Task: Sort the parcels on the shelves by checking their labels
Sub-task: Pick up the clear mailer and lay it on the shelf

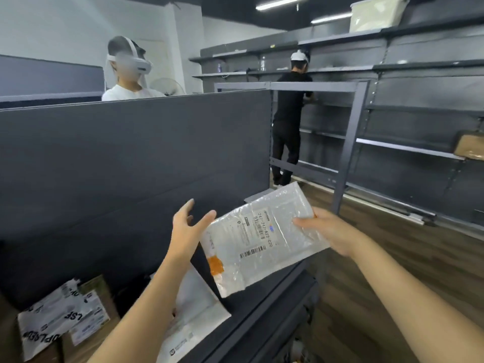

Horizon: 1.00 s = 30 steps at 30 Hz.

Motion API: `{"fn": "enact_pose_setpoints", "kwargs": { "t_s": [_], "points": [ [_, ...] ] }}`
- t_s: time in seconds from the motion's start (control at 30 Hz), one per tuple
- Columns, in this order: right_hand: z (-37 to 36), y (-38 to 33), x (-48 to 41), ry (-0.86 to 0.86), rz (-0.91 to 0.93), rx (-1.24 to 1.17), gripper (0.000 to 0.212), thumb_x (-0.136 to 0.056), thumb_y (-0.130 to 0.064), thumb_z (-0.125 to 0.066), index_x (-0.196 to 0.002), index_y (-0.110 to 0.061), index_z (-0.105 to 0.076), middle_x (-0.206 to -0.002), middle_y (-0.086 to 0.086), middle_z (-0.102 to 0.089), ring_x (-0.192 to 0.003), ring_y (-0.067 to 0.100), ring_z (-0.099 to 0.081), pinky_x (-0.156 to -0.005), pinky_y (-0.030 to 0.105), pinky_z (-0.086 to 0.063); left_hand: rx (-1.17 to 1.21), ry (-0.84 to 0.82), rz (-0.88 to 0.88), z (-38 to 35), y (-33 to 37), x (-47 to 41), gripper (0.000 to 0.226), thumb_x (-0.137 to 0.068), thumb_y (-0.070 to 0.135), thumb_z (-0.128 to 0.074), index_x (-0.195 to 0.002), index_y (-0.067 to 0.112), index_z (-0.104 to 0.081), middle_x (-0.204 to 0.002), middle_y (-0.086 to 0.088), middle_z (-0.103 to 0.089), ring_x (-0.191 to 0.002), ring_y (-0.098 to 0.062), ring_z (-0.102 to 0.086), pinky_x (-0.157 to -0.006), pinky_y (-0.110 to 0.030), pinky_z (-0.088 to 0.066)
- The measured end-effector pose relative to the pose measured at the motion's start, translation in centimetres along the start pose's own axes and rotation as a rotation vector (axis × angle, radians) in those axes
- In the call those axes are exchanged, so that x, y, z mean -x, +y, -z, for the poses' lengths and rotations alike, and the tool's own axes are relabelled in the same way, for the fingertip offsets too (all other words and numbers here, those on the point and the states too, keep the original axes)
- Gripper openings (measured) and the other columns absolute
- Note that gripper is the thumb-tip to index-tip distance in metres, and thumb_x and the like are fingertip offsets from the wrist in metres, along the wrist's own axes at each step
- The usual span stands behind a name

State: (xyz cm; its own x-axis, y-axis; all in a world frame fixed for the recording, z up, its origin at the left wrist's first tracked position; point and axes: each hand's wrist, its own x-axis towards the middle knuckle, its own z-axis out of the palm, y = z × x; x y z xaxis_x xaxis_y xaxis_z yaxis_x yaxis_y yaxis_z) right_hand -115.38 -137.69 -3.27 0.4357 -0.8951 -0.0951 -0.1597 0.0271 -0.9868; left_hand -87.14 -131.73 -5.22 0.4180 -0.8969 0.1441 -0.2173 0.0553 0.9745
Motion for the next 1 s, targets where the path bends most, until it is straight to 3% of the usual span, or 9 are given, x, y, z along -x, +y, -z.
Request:
{"fn": "enact_pose_setpoints", "kwargs": {
  "t_s": [0.07, 0.1, 0.17, 0.3, 0.4, 0.47, 0.57, 0.73, 1.0],
  "points": [
    [-1.0, -0.7, 0.0, -0.084, -0.017, 0.098, 0.026, -0.089, -0.022, -0.063, -0.115, -0.019, -0.063, -0.112, 0.000, -0.071, -0.104, 0.020, -0.068, -0.093, 0.035, -0.051, -0.254, -0.278, -0.095, 0.6, 0.7, -0.2, 0.036, -0.088, 0.037, -0.063, -0.123, 0.028, -0.059, -0.121, 0.015, -0.058, -0.113, -0.004, -0.054, -0.090, -0.019, -0.042],
    [-1.6, -1.0, -0.1, -0.115, -0.028, 0.145, 0.026, -0.089, -0.023, -0.064, -0.114, -0.018, -0.063, -0.111, -0.001, -0.071, -0.102, 0.018, -0.068, -0.090, 0.032, -0.052, -0.351, -0.399, -0.100, 0.7, 1.2, 0.2, 0.021, -0.089, 0.038, -0.061, -0.106, 0.027, -0.066, -0.100, 0.016, -0.064, -0.092, 0.000, -0.059, -0.076, -0.013, -0.043],
    [-3.2, -1.4, -0.1, -0.138, -0.036, 0.249, 0.020, -0.088, -0.022, -0.065, -0.108, -0.018, -0.065, -0.106, -0.003, -0.072, -0.097, 0.013, -0.069, -0.085, 0.025, -0.052, -0.445, -0.555, -0.101, 0.9, 1.0, 0.8, 0.031, -0.091, 0.040, -0.057, -0.078, 0.013, -0.059, -0.072, 0.006, -0.054, -0.059, -0.006, -0.048, -0.056, -0.015, -0.036],
    [-5.6, -1.5, -0.6, 0.073, 0.078, 0.209, 0.010, -0.084, -0.024, -0.070, -0.091, -0.028, -0.064, -0.093, -0.008, -0.067, -0.086, 0.008, -0.064, -0.075, 0.019, -0.049, -0.253, -0.459, -0.059, 1.7, -0.4, 1.9, 0.040, -0.094, 0.035, -0.055, -0.067, 0.010, -0.039, -0.061, -0.001, -0.045, -0.052, -0.014, -0.041, -0.048, -0.022, -0.036],
    [-6.2, -0.9, -0.9, 0.178, 0.047, -0.090, 0.032, -0.085, -0.025, -0.069, -0.115, -0.025, -0.058, -0.110, 0.002, -0.067, -0.093, 0.017, -0.069, -0.079, 0.030, -0.055, 0.059, -0.262, 0.056, 2.8, -1.0, 2.0, 0.032, -0.096, 0.031, -0.053, -0.089, 0.001, -0.062, -0.085, -0.010, -0.073, -0.077, -0.028, -0.071, -0.071, -0.044, -0.059],
    [-7.4, -0.1, -0.6, 0.018, -0.034, -0.090, 0.036, -0.088, -0.022, -0.066, -0.121, -0.025, -0.054, -0.111, 0.001, -0.068, -0.094, 0.015, -0.070, -0.080, 0.029, -0.056, 0.219, -0.177, 0.115, 3.3, -1.0, 1.8, 0.026, -0.096, 0.029, -0.052, -0.098, 0.008, -0.067, -0.097, -0.010, -0.074, -0.090, -0.030, -0.071, -0.082, -0.052, -0.057],
    [-10.7, 1.3, -0.4, -0.160, -0.052, -0.064, 0.019, -0.093, -0.017, -0.057, -0.111, -0.021, -0.062, -0.108, 0.001, -0.072, -0.096, 0.017, -0.070, -0.081, 0.030, -0.056, 0.385, -0.097, 0.152, 3.4, -0.9, 1.5, 0.023, -0.096, 0.028, -0.053, -0.099, 0.011, -0.067, -0.104, -0.011, -0.073, -0.097, -0.031, -0.069, -0.088, -0.055, -0.053],
    [-13.1, 2.1, -1.6, -0.005, 0.020, -0.132, 0.017, -0.093, -0.010, -0.056, -0.106, -0.014, -0.066, -0.102, 0.004, -0.074, -0.093, 0.021, -0.070, -0.082, 0.039, -0.057, 0.396, -0.098, 0.131, 4.1, -1.5, 1.1, 0.022, -0.096, 0.031, -0.052, -0.100, 0.017, -0.068, -0.109, -0.009, -0.072, -0.102, -0.029, -0.068, -0.092, -0.054, -0.051],
    [-13.9, 1.3, -3.4, 0.074, 0.055, -0.129, 0.017, -0.092, -0.013, -0.058, -0.107, -0.010, -0.066, -0.106, 0.011, -0.070, -0.094, 0.026, -0.067, -0.084, 0.043, -0.055, 0.242, -0.173, 0.168, 7.0, -2.1, 1.3, 0.021, -0.099, 0.013, -0.047, -0.112, 0.010, -0.064, -0.108, -0.006, -0.072, -0.095, -0.021, -0.071, -0.081, -0.035, -0.058]
  ]
}}
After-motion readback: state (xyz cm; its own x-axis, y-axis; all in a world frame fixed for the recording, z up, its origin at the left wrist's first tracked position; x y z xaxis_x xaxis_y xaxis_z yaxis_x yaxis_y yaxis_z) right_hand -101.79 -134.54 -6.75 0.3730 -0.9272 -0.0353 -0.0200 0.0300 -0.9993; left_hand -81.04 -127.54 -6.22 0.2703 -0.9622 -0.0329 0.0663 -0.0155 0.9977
